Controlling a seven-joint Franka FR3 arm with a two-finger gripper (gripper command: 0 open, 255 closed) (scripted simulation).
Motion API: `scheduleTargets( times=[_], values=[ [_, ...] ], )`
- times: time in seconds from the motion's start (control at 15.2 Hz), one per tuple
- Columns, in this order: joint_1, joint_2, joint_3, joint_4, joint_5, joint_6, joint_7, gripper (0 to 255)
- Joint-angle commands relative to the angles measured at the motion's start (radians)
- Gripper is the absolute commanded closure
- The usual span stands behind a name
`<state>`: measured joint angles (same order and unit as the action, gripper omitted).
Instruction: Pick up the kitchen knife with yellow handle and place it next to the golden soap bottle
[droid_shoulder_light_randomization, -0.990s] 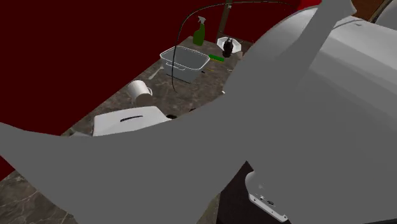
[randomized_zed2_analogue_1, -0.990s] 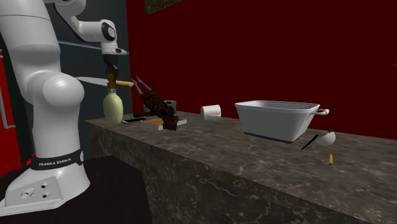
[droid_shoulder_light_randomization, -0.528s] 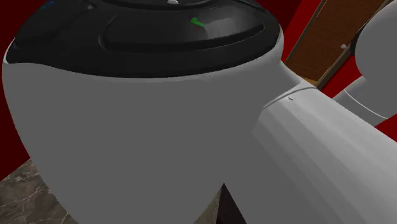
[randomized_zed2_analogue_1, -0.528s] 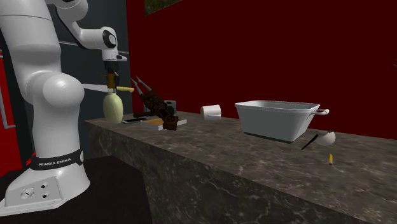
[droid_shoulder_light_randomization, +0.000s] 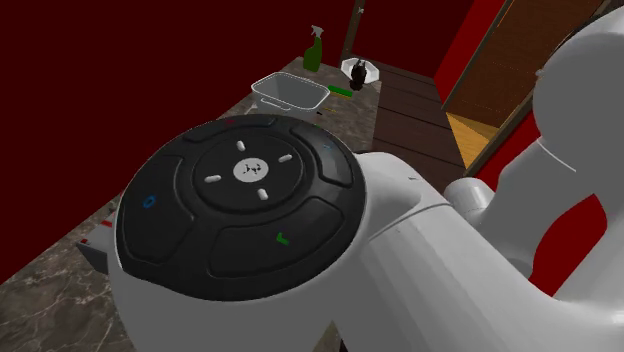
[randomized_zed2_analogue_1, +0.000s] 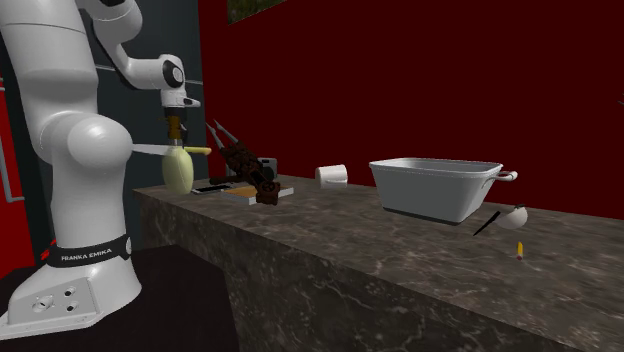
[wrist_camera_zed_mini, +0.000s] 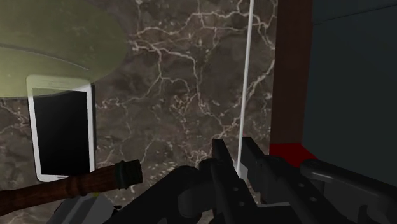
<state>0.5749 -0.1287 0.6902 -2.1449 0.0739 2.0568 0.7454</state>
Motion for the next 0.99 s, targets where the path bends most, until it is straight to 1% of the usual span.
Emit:
scheduleTargets(
  times=[0.0,0.46,0.92],
  values=[
    [-0.001,0.015,0.004,-0.016,-0.009,0.029,0.007,255],
    [-0.001,0.064,0.016,-0.072,-0.043,0.123,0.034,255],
    [-0.001,0.128,0.023,-0.117,-0.095,0.217,0.074,255]
  ],
)
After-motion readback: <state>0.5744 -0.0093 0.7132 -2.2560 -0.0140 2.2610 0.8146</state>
